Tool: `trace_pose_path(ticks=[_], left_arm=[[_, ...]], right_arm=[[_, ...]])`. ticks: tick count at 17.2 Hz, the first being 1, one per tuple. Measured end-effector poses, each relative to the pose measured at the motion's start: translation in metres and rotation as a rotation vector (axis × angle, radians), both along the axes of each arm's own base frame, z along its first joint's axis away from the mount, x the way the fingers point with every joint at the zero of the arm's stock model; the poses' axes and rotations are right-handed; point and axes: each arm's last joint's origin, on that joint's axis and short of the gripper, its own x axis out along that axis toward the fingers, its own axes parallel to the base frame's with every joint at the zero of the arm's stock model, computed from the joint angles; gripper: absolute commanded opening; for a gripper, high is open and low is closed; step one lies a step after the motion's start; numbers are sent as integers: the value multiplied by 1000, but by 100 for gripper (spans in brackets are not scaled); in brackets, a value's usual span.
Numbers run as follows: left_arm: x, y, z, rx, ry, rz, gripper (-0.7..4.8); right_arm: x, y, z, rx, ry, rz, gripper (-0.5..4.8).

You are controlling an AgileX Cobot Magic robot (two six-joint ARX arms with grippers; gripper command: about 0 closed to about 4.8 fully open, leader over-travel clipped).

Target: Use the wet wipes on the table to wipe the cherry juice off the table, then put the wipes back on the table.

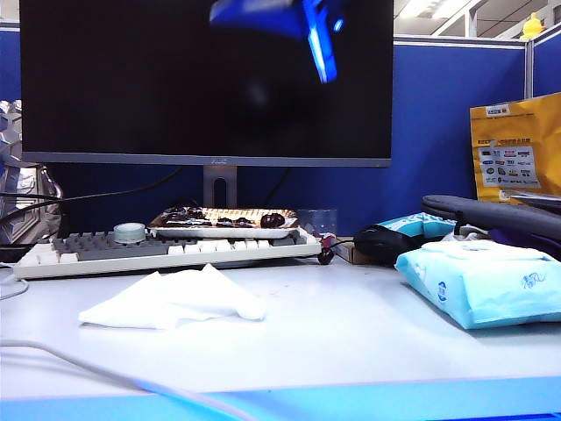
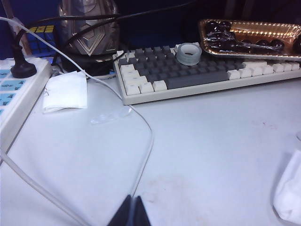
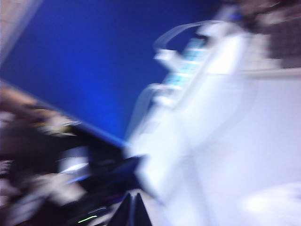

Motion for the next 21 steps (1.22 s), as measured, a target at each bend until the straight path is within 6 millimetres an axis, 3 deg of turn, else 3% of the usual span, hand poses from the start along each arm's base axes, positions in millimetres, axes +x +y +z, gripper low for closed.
trace_pose_path(ticks=[2, 4, 9, 12, 17, 21], left_arm=[[0, 0, 0, 0, 0, 0, -3], [0, 0, 0, 0, 0, 0, -3], [0, 0, 0, 0, 0, 0, -3], [0, 0, 0, 0, 0, 0, -3], [0, 0, 0, 0, 0, 0, -3], [0, 0, 0, 0, 0, 0, -3]], right_arm=[[-1, 7, -6, -172, -50, -214, -1], [-4, 7, -13, -314, -87, -318, -1], [-8, 13, -9, -252, -141, -163, -1], [-7, 13, -10, -282, -174, -172, -1], [8, 50, -46, -561, -158, -123, -1], [32, 69, -56, -679, -108, -130, -1]])
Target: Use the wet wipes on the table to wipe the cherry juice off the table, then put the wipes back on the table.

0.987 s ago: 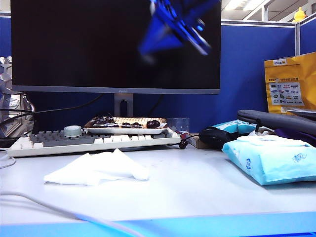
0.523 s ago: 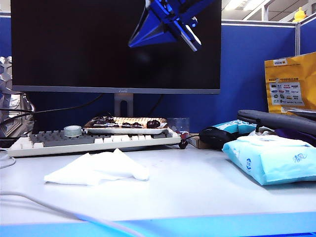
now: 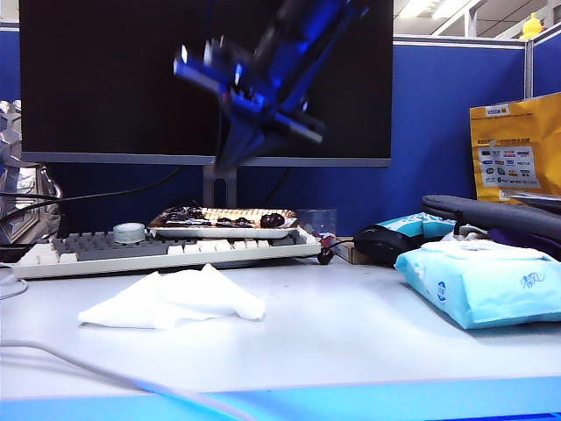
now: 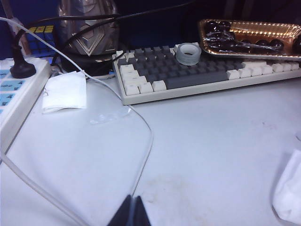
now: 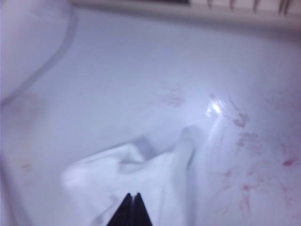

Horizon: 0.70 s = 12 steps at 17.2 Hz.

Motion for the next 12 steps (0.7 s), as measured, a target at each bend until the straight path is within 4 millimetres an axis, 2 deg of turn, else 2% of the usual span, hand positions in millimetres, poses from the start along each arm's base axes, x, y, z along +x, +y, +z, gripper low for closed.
trace_pose_path(ticks=[4, 5, 6, 7, 12], left_arm=[[0, 0, 0, 0, 0, 0, -3], [0, 0, 0, 0, 0, 0, -3], [0, 0, 0, 0, 0, 0, -3], [0, 0, 0, 0, 0, 0, -3], [0, 0, 0, 0, 0, 0, -3]], right_arm=[[22, 19, -25, -124, 81, 52, 0], [26, 24, -30, -154, 115, 60, 24], [27, 24, -35, -183, 152, 64, 95], [27, 24, -36, -196, 174, 70, 187], [19, 35, -44, -146, 258, 163, 200]])
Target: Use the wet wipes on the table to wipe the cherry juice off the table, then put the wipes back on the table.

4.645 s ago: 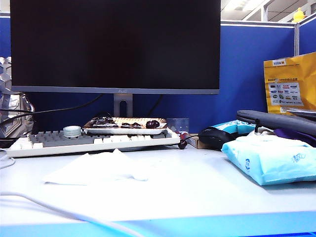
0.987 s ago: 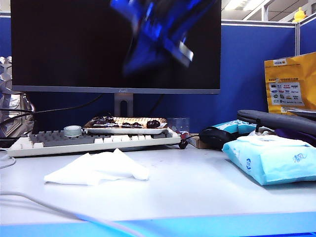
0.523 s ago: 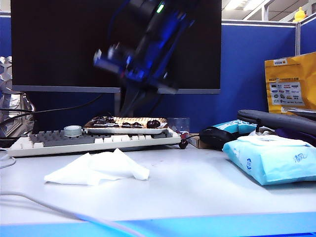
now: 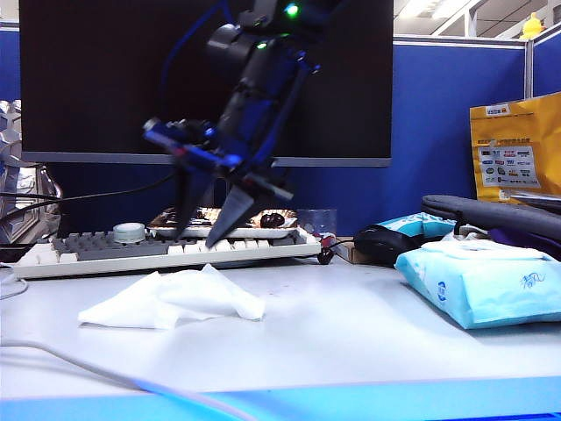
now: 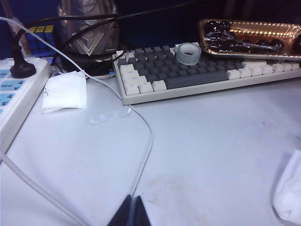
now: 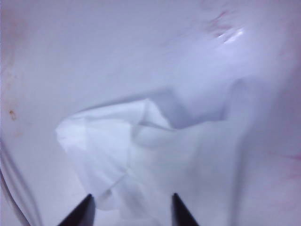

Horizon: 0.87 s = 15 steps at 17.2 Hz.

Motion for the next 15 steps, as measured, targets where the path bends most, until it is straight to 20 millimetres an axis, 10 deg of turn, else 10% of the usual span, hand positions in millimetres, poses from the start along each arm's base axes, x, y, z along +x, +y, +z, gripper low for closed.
trace_pose_path(ticks=[12, 15], left_arm=[[0, 0, 0, 0, 0, 0, -3], [0, 0, 0, 0, 0, 0, -3]], right_arm=[[1, 18, -47, -234, -105, -68, 220], [-1, 17, -48, -290, -137, -58, 64]])
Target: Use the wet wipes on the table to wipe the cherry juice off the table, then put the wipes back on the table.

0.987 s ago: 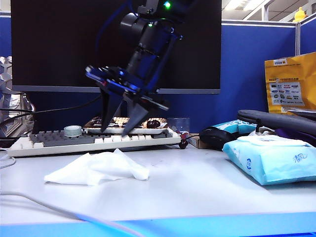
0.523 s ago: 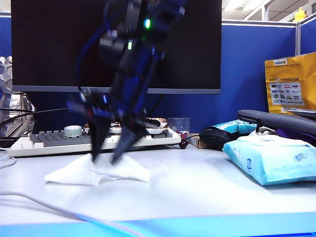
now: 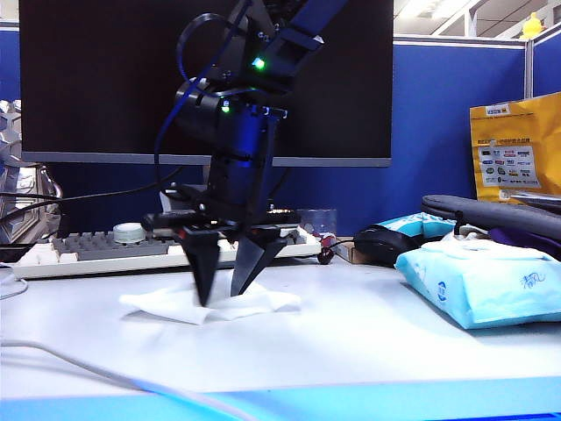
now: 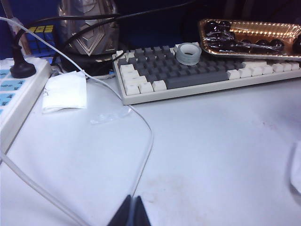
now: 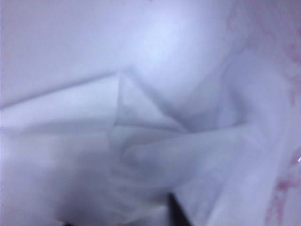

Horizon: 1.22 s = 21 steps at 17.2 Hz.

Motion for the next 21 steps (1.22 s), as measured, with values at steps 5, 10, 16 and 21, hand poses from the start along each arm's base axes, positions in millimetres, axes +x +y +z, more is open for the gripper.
trace_pose_path(ticks=[5, 10, 16, 21], left_arm=[[0, 0, 0, 0, 0, 0, -3], [0, 0, 0, 0, 0, 0, -3], [0, 0, 0, 0, 0, 0, -3], [0, 0, 0, 0, 0, 0, -3]], right_arm=[[-3, 3, -3, -36, 13, 53, -6], [21, -24, -3, -128, -64, -104, -6], [87, -109, -3, -47, -97, -379, -6], [86, -98, -4, 259, 112, -199, -6]])
